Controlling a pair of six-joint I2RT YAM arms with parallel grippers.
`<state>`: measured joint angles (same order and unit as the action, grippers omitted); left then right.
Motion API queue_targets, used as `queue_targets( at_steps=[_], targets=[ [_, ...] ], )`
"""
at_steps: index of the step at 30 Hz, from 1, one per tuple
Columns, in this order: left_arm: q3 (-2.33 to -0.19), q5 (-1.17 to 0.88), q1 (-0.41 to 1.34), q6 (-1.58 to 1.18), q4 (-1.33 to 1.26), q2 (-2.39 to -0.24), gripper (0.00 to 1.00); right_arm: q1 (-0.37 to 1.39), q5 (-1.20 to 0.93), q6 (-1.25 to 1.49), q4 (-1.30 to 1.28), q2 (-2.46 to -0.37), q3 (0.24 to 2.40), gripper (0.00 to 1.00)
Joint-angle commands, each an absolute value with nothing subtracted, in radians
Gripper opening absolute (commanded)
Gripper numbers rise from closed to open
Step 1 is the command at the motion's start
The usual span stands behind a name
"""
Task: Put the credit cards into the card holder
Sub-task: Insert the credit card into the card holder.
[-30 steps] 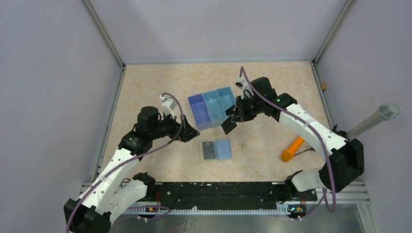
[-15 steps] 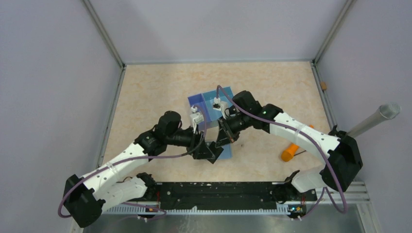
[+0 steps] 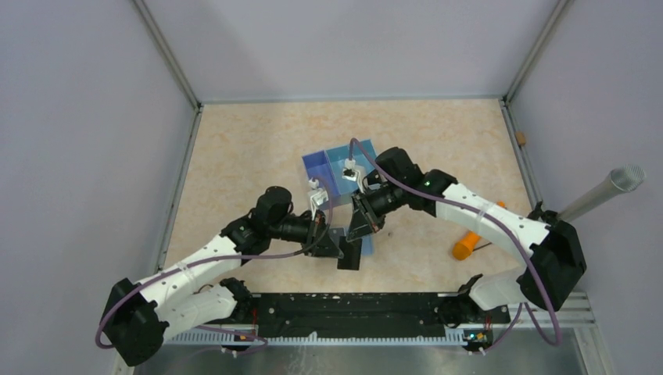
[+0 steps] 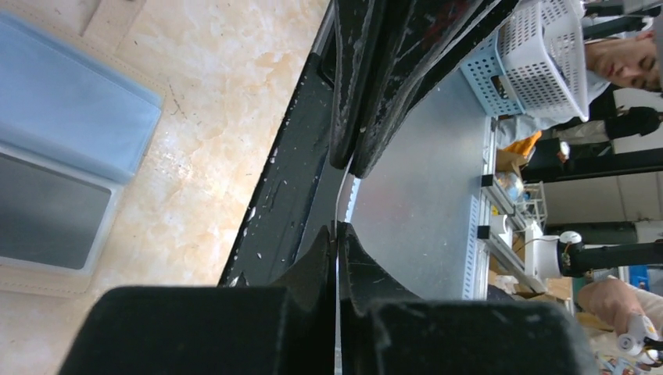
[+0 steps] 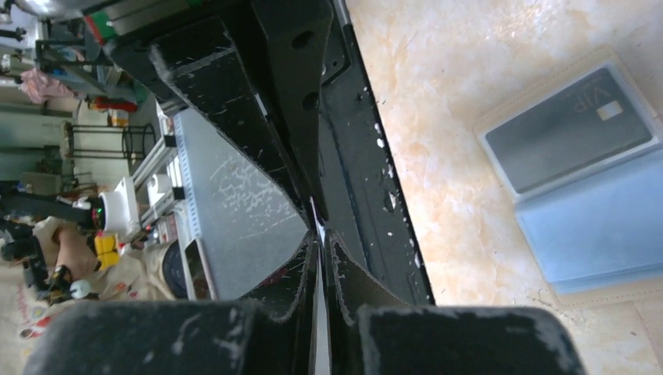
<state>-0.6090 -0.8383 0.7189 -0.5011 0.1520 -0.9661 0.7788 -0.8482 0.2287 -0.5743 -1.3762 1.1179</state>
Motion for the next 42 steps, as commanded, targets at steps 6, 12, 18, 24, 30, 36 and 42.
queue_targets(
  at_steps=[6,12,18,24,30,36,42],
  targets=[
    [-0.394,-0.744,0.730,-0.790,-0.317,-0.850,0.00,0.712,-0.774,0.365,-0.323,-1.251,0.964,0.58],
    [-0.304,-0.611,0.730,-0.911,-0.464,-0.804,0.00,0.638,-0.793,0.533,-0.124,-1.194,0.788,0.61],
    [-0.250,-0.516,0.730,-0.973,-0.543,-0.793,0.00,0.648,-0.888,0.755,0.217,-1.151,0.621,0.54],
    [-0.248,-0.510,0.730,-0.979,-0.543,-0.800,0.00,0.686,-0.869,0.787,0.280,-1.164,0.603,0.37],
    [-0.251,-0.523,0.731,-0.978,-0.505,-0.830,0.02,0.698,-0.803,0.861,0.351,-1.226,0.570,0.00],
    [-0.317,-0.344,0.730,-0.883,-0.133,-0.849,0.56,0.698,-0.671,0.912,0.326,-1.313,0.489,0.00],
    [-0.313,-0.255,0.730,-0.881,-0.028,-0.912,0.57,0.698,-0.615,0.925,0.371,-1.401,0.447,0.00]
  ],
)
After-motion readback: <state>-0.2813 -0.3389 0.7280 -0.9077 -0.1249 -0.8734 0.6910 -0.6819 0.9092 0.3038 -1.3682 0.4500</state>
